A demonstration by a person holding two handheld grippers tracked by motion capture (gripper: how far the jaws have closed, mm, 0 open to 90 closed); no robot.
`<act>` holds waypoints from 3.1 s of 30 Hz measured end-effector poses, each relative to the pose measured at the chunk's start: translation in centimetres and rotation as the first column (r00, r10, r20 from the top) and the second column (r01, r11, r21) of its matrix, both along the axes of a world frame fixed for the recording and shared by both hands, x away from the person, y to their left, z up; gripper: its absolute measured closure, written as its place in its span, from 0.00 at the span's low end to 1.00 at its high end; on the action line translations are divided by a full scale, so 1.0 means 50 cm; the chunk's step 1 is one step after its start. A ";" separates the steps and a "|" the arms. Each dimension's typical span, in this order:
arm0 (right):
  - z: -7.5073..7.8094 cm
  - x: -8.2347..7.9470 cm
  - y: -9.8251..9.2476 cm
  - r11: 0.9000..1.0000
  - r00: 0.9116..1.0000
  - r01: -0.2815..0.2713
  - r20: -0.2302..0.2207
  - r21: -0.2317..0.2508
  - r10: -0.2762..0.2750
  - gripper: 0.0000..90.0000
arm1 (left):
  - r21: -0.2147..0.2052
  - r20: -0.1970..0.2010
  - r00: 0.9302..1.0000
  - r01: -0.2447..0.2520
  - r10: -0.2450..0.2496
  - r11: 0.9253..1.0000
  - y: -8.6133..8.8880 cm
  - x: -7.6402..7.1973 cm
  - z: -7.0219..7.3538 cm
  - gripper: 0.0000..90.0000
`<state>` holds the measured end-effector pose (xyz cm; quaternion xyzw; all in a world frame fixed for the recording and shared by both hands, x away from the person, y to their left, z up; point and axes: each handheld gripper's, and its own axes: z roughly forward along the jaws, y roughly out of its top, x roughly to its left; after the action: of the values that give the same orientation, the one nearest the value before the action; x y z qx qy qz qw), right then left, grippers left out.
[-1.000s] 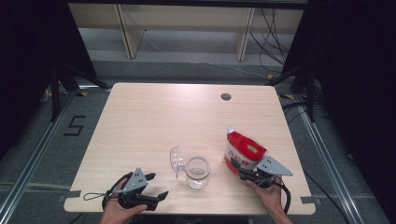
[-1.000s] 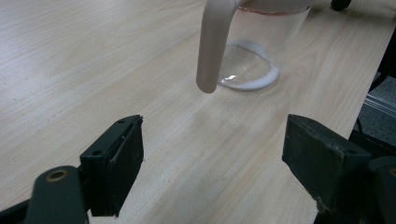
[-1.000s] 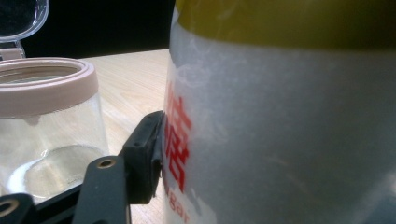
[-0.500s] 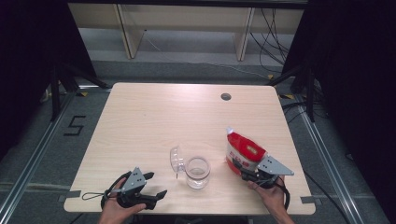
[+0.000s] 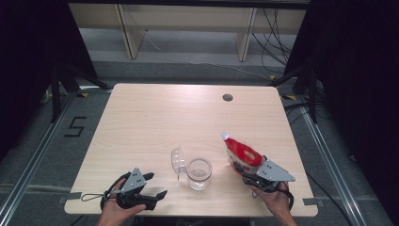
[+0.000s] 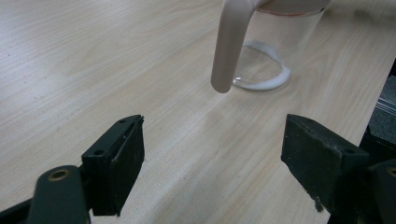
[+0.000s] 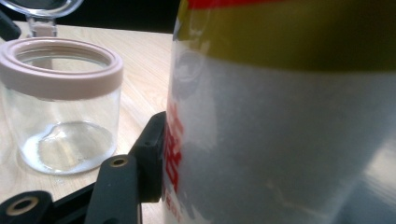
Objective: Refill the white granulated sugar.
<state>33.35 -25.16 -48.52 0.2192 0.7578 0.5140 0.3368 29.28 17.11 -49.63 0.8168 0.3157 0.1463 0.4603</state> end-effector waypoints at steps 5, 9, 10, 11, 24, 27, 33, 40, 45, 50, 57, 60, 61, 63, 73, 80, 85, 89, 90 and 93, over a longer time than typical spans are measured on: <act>0.023 -0.025 0.008 0.997 0.998 -0.038 0.056 -0.064 0.041 0.52 | -0.009 -0.014 1.000 -0.008 0.008 1.000 -0.001 0.000 -0.001 0.23; 0.036 -0.038 0.014 0.994 0.993 -0.037 0.106 -0.105 0.049 0.52 | 0.023 0.006 1.000 0.004 -0.004 1.000 0.003 0.001 0.002 0.23; 0.038 -0.041 0.016 0.993 0.993 -0.036 0.105 -0.113 0.048 0.52 | 0.017 0.004 1.000 0.001 -0.001 1.000 0.002 0.000 0.001 0.23; 0.040 -0.044 0.017 0.992 0.994 -0.035 0.099 -0.125 0.047 0.52 | 0.028 0.006 1.000 0.004 -0.004 1.000 0.003 0.001 0.002 0.23; 0.060 -0.061 0.035 0.946 0.978 -0.034 0.185 -0.323 0.098 0.52 | 0.005 0.006 1.000 0.005 -0.005 1.000 0.004 0.001 0.005 0.22; 0.063 -0.063 0.037 0.925 0.971 -0.029 0.210 -0.380 0.117 0.52 | -0.018 -0.014 1.000 -0.011 0.010 1.000 -0.001 -0.002 0.001 0.22; 0.067 -0.062 0.040 0.889 0.960 -0.004 0.246 -0.457 0.131 0.53 | 0.005 0.004 1.000 0.010 -0.010 1.000 0.000 0.000 0.002 0.22; 0.067 -0.063 0.049 0.858 0.953 0.009 0.264 -0.513 0.148 0.53 | -0.017 -0.001 1.000 -0.011 0.011 1.000 0.001 -0.001 0.005 0.22; 0.071 -0.062 0.054 0.805 0.928 0.028 0.315 -0.593 0.200 0.53 | -0.007 0.006 1.000 -0.006 0.006 1.000 0.001 -0.002 0.006 0.22; 0.063 -0.070 0.061 0.783 0.926 0.052 0.323 -0.620 0.194 0.53 | -0.019 -0.007 1.000 -0.011 0.010 1.000 -0.002 -0.003 0.004 0.22; 0.052 -0.074 0.073 0.742 0.919 0.068 0.330 -0.667 0.213 0.53 | -0.005 -0.007 1.000 -0.009 0.009 1.000 -0.001 -0.003 0.004 0.20; 0.055 -0.073 0.079 0.709 0.904 0.075 0.349 -0.701 0.248 0.53 | 0.005 -0.004 1.000 -0.010 0.010 1.000 -0.001 -0.004 0.003 0.20; 0.052 -0.075 0.078 0.724 0.909 0.079 0.347 -0.685 0.230 0.53 | 0.002 -0.007 1.000 -0.007 0.007 1.000 -0.002 -0.004 0.003 0.20; 0.055 -0.072 0.080 0.708 0.895 0.076 0.361 -0.702 0.262 0.53 | 0.014 0.003 1.000 -0.008 0.008 1.000 -0.004 -0.005 0.003 0.20; 0.045 -0.067 0.088 0.645 0.875 0.128 0.392 -0.753 0.284 0.53 | 0.018 0.005 1.000 -0.001 0.001 1.000 -0.006 -0.005 0.002 0.20; 0.056 -0.074 0.098 0.554 0.824 0.183 0.434 -0.812 0.364 0.54 | 0.012 0.003 1.000 -0.004 0.004 1.000 -0.006 -0.007 0.003 0.20; 0.054 -0.076 0.098 0.535 0.831 0.192 0.426 -0.823 0.357 0.54 | 0.015 0.010 1.000 -0.002 0.001 1.000 -0.005 -0.006 0.004 0.20; 0.050 -0.076 0.100 0.476 0.825 0.217 0.421 -0.852 0.377 0.54 | 0.035 0.012 1.000 0.001 -0.002 0.999 -0.003 -0.005 0.004 0.20; 0.051 -0.077 0.100 0.466 0.820 0.226 0.425 -0.856 0.383 0.54 | 0.031 0.009 1.000 0.000 -0.001 1.000 -0.004 -0.004 0.003 0.20; 0.054 -0.074 0.104 0.436 0.793 0.242 0.436 -0.867 0.426 0.54 | 0.006 0.005 1.000 -0.004 0.004 1.000 -0.008 -0.008 0.003 0.20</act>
<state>29.64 -19.98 -45.81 -0.2126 0.7732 0.0935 0.5901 28.89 16.69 -49.47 0.8171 0.3158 0.1503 0.4584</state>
